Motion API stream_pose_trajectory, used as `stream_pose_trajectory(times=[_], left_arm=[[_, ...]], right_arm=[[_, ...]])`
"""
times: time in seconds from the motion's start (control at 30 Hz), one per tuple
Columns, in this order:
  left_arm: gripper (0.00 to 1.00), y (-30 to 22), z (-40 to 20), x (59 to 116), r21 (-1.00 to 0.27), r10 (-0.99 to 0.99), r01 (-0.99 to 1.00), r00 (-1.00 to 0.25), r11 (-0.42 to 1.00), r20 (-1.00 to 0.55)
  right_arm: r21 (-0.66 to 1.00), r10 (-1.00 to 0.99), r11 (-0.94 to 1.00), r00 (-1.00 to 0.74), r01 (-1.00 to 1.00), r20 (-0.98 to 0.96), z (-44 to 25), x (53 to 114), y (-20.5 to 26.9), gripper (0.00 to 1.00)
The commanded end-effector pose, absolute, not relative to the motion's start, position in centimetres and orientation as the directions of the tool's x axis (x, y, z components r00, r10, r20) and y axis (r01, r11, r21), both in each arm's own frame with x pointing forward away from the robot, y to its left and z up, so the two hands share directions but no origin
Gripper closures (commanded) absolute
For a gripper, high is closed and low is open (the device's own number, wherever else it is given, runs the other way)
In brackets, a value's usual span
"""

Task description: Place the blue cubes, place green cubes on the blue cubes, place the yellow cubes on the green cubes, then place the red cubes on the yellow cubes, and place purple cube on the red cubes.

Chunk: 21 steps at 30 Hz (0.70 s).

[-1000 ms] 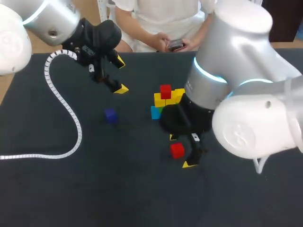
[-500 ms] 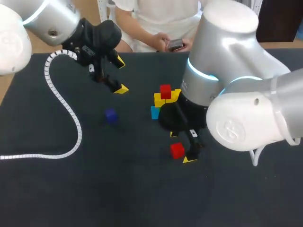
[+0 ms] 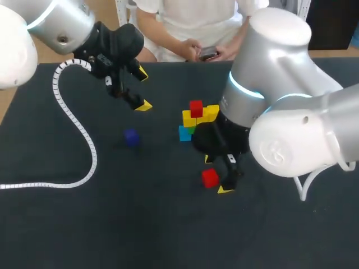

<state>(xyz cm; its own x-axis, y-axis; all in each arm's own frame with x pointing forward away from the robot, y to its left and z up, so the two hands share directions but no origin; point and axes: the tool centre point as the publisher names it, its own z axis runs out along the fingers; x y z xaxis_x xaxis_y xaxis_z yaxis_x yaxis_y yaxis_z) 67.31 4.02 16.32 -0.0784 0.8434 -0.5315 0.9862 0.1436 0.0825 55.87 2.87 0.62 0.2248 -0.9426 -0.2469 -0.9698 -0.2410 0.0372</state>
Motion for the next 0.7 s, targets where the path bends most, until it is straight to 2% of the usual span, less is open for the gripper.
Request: stream_pose_trajectory(times=[0.03, 0.7], left_arm=[[0.0, 4.13, 16.33, 67.34, 0.082, 0.843, 0.987, -0.076, 0.141, -0.533], [0.0, 4.13, 16.33, 67.34, 0.082, 0.843, 0.987, -0.076, 0.141, -0.533]], right_arm=[[0.042, -0.94, -0.244, 0.226, -0.969, -0.254, 0.67, 56.13, 2.7, 0.0], [0.048, -0.933, -0.261, 0.239, -0.964, -0.271, -0.27, 56.75, 3.5, 0.0]])
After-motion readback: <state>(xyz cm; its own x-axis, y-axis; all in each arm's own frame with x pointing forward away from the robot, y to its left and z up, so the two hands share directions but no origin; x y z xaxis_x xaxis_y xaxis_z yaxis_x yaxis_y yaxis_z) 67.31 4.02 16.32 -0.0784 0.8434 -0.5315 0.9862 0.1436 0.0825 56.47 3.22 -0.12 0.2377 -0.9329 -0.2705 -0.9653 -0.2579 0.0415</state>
